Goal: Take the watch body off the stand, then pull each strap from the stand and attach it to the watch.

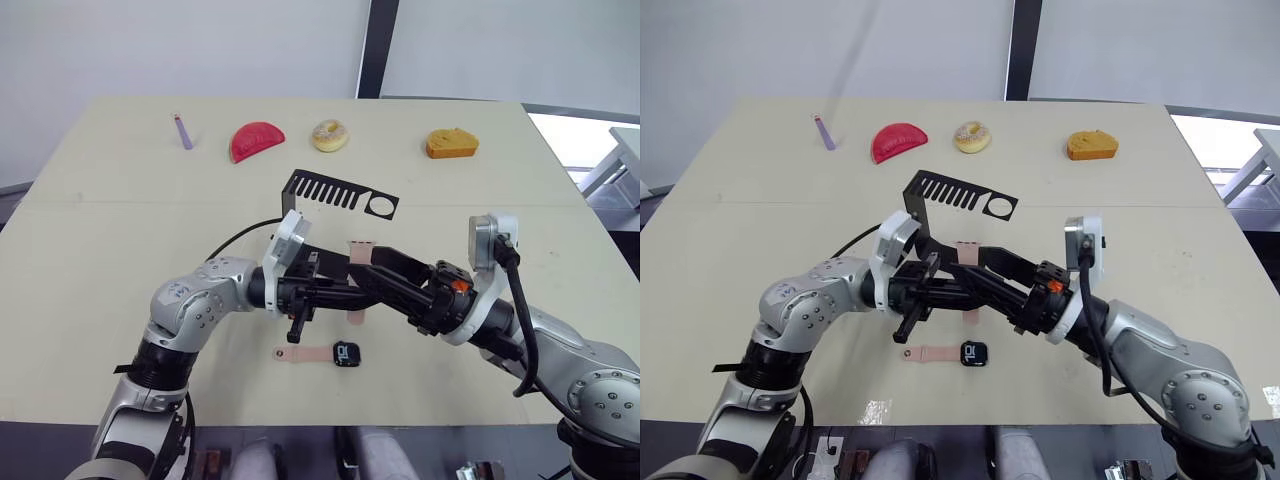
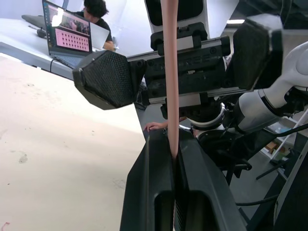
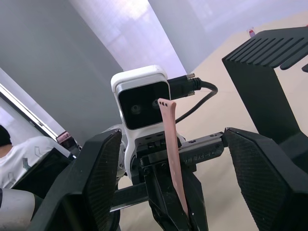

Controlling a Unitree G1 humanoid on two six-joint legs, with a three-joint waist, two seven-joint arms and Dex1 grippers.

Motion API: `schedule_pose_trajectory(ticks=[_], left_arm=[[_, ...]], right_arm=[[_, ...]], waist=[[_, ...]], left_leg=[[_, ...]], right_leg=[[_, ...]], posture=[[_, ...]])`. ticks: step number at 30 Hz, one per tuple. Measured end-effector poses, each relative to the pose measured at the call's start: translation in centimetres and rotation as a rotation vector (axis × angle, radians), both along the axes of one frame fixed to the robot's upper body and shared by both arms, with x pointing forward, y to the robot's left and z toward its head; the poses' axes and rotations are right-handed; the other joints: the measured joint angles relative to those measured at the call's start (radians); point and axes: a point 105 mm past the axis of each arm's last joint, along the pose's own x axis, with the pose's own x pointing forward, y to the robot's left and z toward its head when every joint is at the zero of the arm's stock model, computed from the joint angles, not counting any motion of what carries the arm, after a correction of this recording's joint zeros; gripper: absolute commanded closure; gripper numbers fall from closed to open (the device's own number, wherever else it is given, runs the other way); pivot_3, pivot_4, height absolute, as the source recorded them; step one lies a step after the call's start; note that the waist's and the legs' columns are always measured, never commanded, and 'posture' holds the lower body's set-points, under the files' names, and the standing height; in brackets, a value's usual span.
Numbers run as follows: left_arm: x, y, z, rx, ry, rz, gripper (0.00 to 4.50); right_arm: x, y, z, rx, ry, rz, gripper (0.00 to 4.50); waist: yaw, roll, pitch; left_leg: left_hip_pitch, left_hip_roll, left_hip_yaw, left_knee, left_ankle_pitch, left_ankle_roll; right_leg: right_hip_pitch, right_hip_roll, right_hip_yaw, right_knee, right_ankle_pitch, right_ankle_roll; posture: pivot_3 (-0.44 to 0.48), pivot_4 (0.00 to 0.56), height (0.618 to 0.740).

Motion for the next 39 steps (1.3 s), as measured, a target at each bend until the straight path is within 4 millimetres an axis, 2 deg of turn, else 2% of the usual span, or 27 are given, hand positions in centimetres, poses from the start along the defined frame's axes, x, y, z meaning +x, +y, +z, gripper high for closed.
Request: schedule_pose_trajectory(ticks=[8,11,18,21,22,39], left_arm=[[0.11,0.19,0.10,-0.001,0.000,0.009,4.50],[0.11,0.18,0.10,-0.001,0.000,0.009,4.50],[0.09,0.05,0.13,-0.007,0.002,0.007,4.50],[0.08,0.05,0.13,-0.007,0.002,0.007,4.50],[0.08,0.04,0.13,-0.007,0.002,0.007,4.50],[0.07,0.00,0.14,-0.009,0.001,0.006,4.50]], right_arm=[[0.01,0.08,0.06,0.008,-0.003,0.000,0.87],[0.01,0.10,0.05,0.008,-0.003,0.001,1.74],[-0.05,0.32,0.07,0.006,-0.004,0.011,1.74],[-0.06,0.33,0.07,0.006,-0.004,0.012,2.46],[-0.06,0.34,0.09,0.007,-0.004,0.012,2.92],[0.01,0.36,0.58,0.015,-0.025,0.011,2.92]], waist=[[0.001,0.000,0.000],[0.001,0.000,0.000],[0.001,0.000,0.000],[0.001,0.000,0.000],[0.001,0.000,0.000],[0.001,0.000,0.000]], left_leg=[[0.000,0.000,0.000,0.000,0.000,0.000],[0.000,0.000,0.000,0.000,0.000,0.000],[0.000,0.000,0.000,0.000,0.000,0.000],[0.000,0.000,0.000,0.000,0.000,0.000],[0.000,0.000,0.000,0.000,0.000,0.000],[0.000,0.000,0.000,0.000,0.000,0.000]], right_leg=[[0.000,0.000,0.000,0.000,0.000,0.000],[0.000,0.000,0.000,0.000,0.000,0.000],[0.000,0.000,0.000,-0.001,0.000,0.000],[0.000,0.000,0.000,-0.001,0.000,0.000],[0.000,0.000,0.000,-0.001,0.000,0.000],[0.000,0.000,0.000,-0.001,0.000,0.000]], posture=[[0.000,0.150,0.737],[0.000,0.150,0.737],[0.000,0.150,0.737],[0.000,0.150,0.737],[0.000,0.150,0.737],[0.000,0.150,0.737]])
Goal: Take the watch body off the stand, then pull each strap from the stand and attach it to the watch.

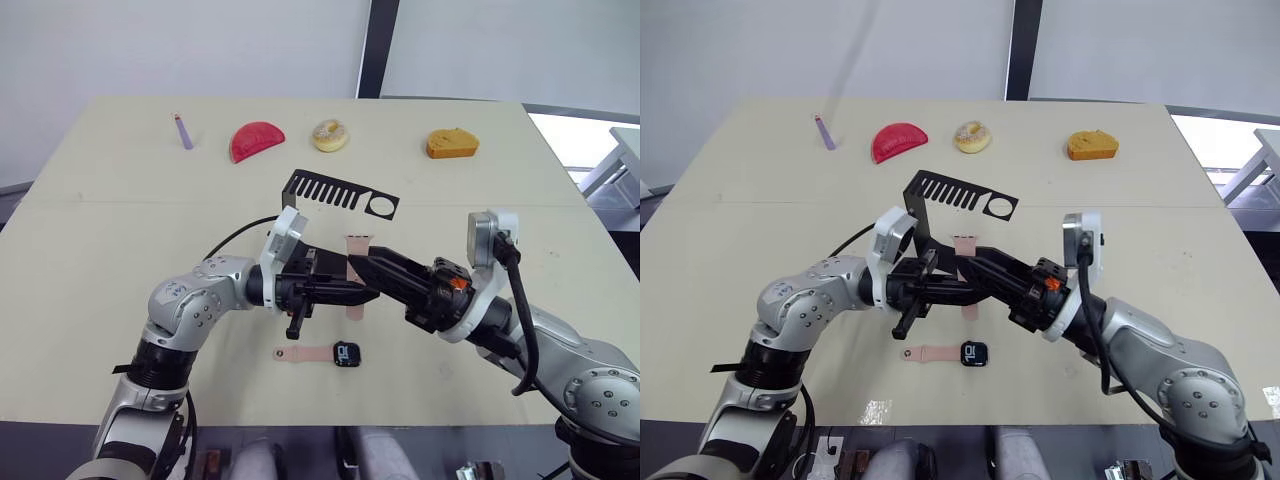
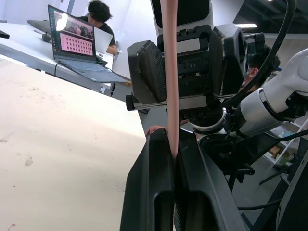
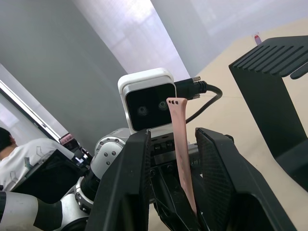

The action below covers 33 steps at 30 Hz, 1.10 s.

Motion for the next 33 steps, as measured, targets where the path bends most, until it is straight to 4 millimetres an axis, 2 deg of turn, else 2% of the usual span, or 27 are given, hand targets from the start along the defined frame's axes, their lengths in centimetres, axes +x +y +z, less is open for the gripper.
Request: schedule_pose_trajectory(ticks=[11,16,32,33], left_arm=[[-0.04,-0.10,0.04,-0.005,-0.001,-0.003,4.50],[-0.04,-0.11,0.10,-0.009,-0.008,-0.003,4.50],[-0.05,-0.14,0.14,-0.010,-0.011,-0.001,4.50],[-0.05,-0.13,0.14,-0.009,-0.011,-0.001,4.20]], right_arm=[[0.00,0.06,0.04,-0.001,-0.003,0.002,2.92],[0.04,0.08,0.10,-0.001,-0.005,0.003,4.46],[0.09,0.07,0.17,0.000,-0.007,0.002,4.46],[0.09,0.07,0.17,0.000,-0.007,0.002,4.49]], waist=[[0.000,0.000,0.000],[0.000,0.000,0.000],[0.000,0.000,0.000],[0.000,0.000,0.000]], left_leg=[[0.000,0.000,0.000,0.000,0.000,0.000],[0.000,0.000,0.000,0.000,0.000,0.000],[0.000,0.000,0.000,0.000,0.000,0.000],[0.000,0.000,0.000,0.000,0.000,0.000]], right_leg=[[0.000,0.000,0.000,0.000,0.000,0.000],[0.000,0.000,0.000,0.000,0.000,0.000],[0.000,0.000,0.000,-0.001,0.000,0.000],[0.000,0.000,0.000,-0.001,0.000,0.000]], posture=[[0.000,0.150,0.737],[0.000,0.150,0.737],[0.000,0.150,0.737],[0.000,0.150,0.737]])
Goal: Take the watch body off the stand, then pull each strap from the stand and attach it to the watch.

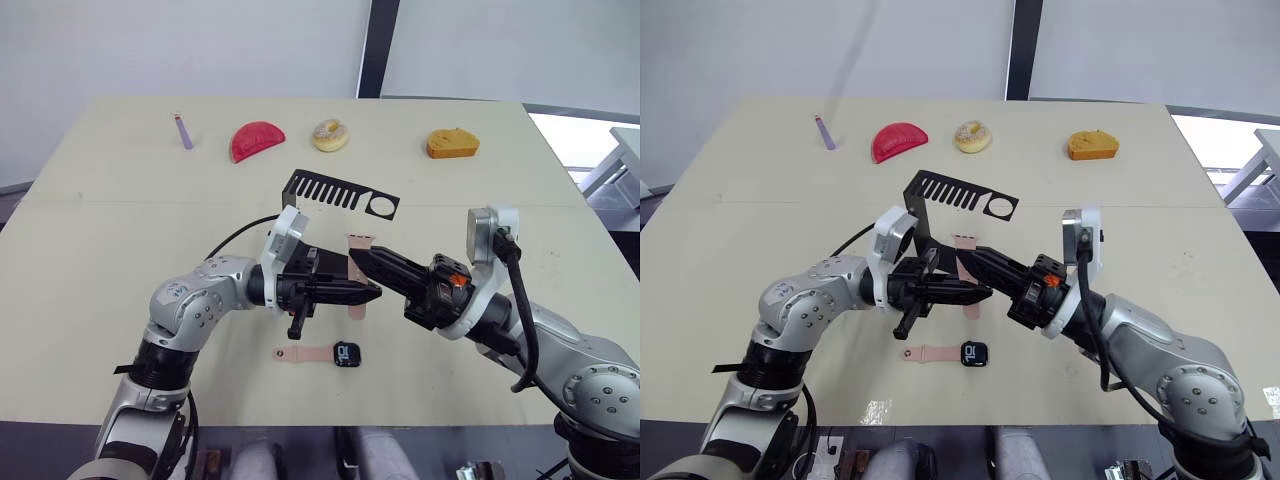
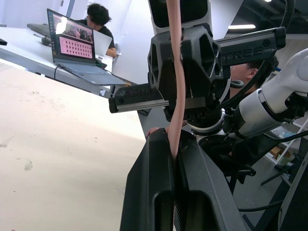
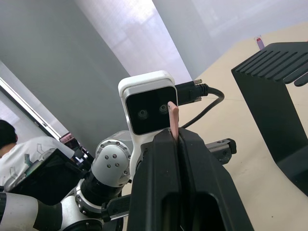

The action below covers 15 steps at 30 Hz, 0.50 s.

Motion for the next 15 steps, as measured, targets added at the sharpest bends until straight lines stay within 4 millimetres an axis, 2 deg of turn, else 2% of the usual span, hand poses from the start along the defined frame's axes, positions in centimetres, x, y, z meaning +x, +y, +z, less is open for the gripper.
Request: schedule_pose_trajectory(ticks=[2,4,8,9,10,15], left_arm=[[0.0,0.2,-0.2,0.017,0.004,-0.002,3.61],[-0.1,0.7,-0.4,0.047,0.000,-0.008,2.71],[-0.5,2.4,-1.2,0.172,-0.130,-0.010,0.92],[-0.5,2.7,-1.6,0.197,-0.158,-0.009,0.35],[-0.5,2.9,-2.0,0.216,-0.175,-0.006,0.02],[-1.0,2.5,-5.7,0.367,-0.310,0.002,0.02]], right_arm=[[0.0,0.0,0.0,-0.006,-0.002,0.000,4.50],[0.0,-0.2,-0.1,-0.032,-0.007,-0.001,4.50],[-0.6,-1.3,-0.9,-0.167,-0.019,0.002,4.50],[-0.8,-1.7,-1.1,-0.207,-0.020,0.006,4.50],[-1.1,-2.0,-1.3,-0.237,-0.022,0.008,4.50],[-3.9,-4.1,-3.3,-0.512,-0.043,0.074,4.50]], waist=[[0.000,0.000,0.000],[-0.001,0.000,0.000],[0.001,0.001,0.001],[0.003,0.001,0.001],[0.005,0.001,0.001],[0.024,0.001,0.001]], left_leg=[[0.000,0.000,0.000,0.000,0.000,0.000],[0.000,0.000,0.000,0.000,0.000,0.000],[0.000,0.000,0.000,-0.002,0.000,0.000],[0.000,0.000,0.000,-0.002,0.000,0.000],[-0.001,0.000,0.000,-0.003,0.000,0.000],[-0.003,0.000,-0.001,-0.003,-0.002,0.003]], right_leg=[[0.000,0.000,0.000,0.000,0.000,0.000],[0.000,0.000,0.000,0.000,0.000,0.000],[0.000,0.000,0.000,-0.002,0.000,0.000],[0.000,0.000,0.000,-0.004,0.000,0.000],[0.000,0.000,0.000,-0.004,0.000,0.000],[0.000,0.000,-0.001,-0.008,0.001,0.002]], posture=[[0.000,0.150,0.737],[0.000,0.150,0.737],[0.000,0.150,0.737],[0.000,0.150,0.737],[0.000,0.150,0.737],[0.000,0.150,0.737]])
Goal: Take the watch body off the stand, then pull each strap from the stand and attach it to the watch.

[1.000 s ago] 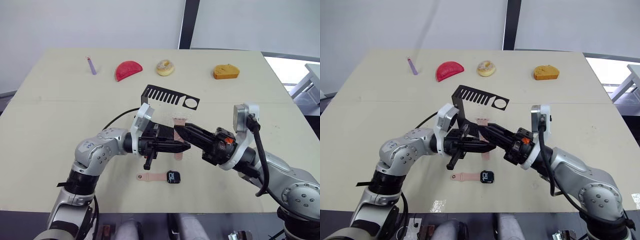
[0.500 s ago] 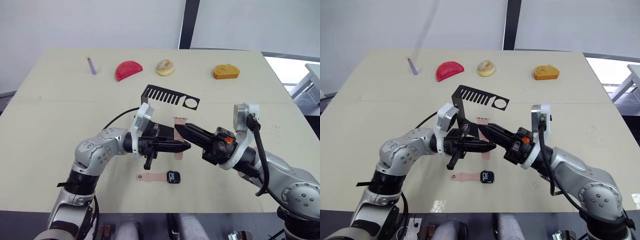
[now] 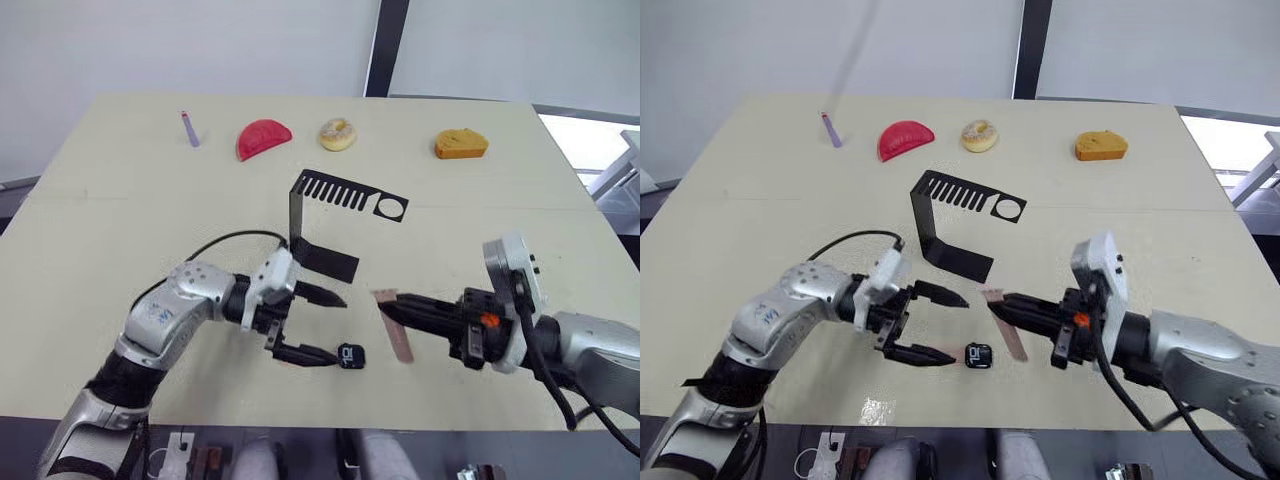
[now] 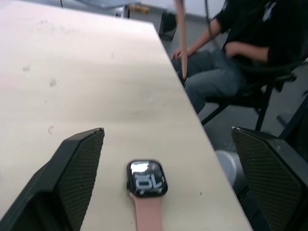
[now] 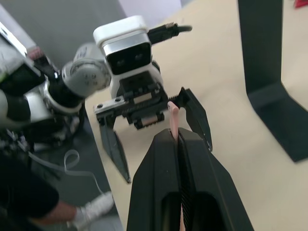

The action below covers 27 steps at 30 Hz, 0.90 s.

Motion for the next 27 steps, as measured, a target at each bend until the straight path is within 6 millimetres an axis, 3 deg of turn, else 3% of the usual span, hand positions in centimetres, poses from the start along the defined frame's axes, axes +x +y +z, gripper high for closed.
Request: schedule_pose_trajectory(ticks=[5,10,17,27], left_arm=[[-0.4,-0.7,-2.1,0.080,-0.057,0.035,0.02],[0.0,-1.1,-3.5,0.148,-0.142,0.101,0.02],[0.0,-2.4,-5.1,0.153,-0.136,0.209,0.02],[0.4,-2.7,-5.7,0.191,-0.156,0.266,0.02]], right_arm=[[-1.9,-2.9,-2.2,-0.235,0.020,0.041,4.50],[-2.7,-4.9,-3.0,-0.353,-0.003,0.080,4.50],[-3.0,-5.4,-3.5,-0.375,-0.027,0.090,4.50],[-3.0,-5.4,-3.7,-0.362,-0.034,0.070,4.50]], waist=[[0.003,0.000,0.000],[-0.001,-0.001,0.000],[0.001,-0.001,0.000],[0.002,-0.001,0.000]], left_leg=[[-0.002,-0.001,0.000,0.001,-0.001,0.003],[0.000,-0.001,0.000,0.002,-0.001,0.004],[0.001,-0.001,0.000,0.002,-0.001,0.004],[0.003,-0.001,0.000,0.002,-0.001,0.004]], right_leg=[[0.002,0.000,0.000,-0.004,0.002,0.003],[0.003,0.000,0.001,-0.003,0.002,0.004],[0.004,0.000,0.001,-0.003,0.002,0.004],[0.006,0.000,0.001,-0.003,0.002,0.004]], posture=[[0.000,0.150,0.737],[0.000,0.150,0.737],[0.000,0.150,0.737],[0.000,0.150,0.737]])
